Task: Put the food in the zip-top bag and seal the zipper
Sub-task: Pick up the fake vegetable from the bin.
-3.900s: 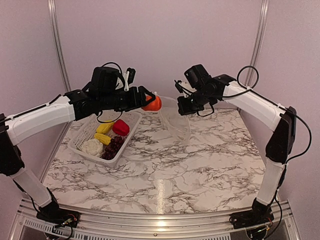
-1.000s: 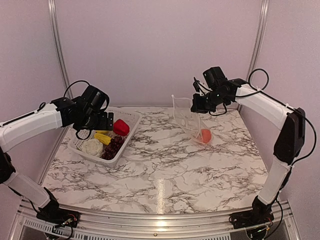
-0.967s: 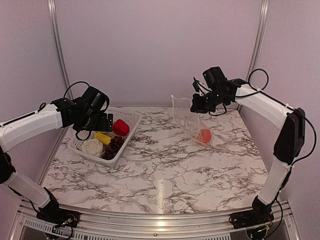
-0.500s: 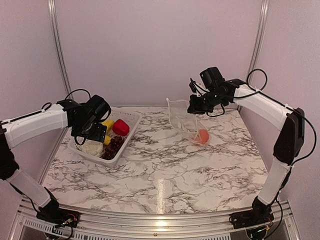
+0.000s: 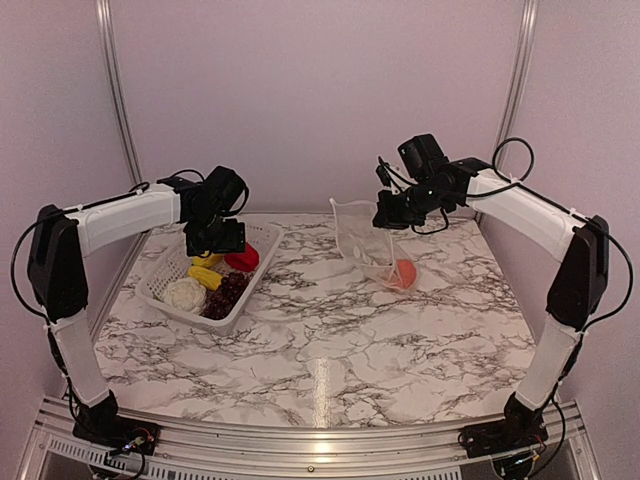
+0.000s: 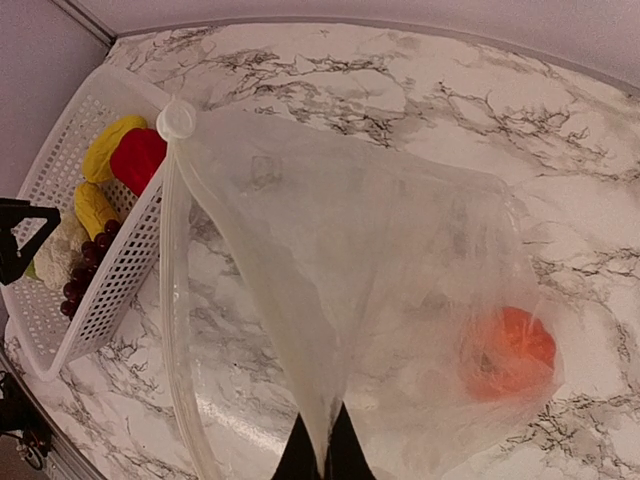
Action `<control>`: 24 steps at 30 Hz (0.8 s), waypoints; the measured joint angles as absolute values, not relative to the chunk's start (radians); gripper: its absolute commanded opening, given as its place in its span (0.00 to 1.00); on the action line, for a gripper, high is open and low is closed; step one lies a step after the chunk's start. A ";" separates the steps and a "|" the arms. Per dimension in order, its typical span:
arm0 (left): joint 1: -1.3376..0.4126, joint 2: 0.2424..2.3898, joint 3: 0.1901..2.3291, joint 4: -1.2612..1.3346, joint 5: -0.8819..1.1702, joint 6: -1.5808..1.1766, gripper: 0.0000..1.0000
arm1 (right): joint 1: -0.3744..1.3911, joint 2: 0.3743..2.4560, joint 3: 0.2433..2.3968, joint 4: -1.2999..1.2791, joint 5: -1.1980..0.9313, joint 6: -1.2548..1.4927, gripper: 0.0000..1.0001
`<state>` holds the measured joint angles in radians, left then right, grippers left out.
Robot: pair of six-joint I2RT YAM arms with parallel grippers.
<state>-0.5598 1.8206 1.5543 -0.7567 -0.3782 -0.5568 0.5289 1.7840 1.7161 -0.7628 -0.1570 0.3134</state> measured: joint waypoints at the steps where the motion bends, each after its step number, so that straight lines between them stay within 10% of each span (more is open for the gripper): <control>1: -0.554 1.845 1.580 -0.747 -0.358 -0.567 0.88 | 0.530 1.784 1.716 -0.764 -0.157 0.313 0.00; 24: -0.505 2.099 1.731 -0.615 -0.273 -1.060 0.86 | 0.535 1.748 1.667 -0.761 -0.156 0.320 0.00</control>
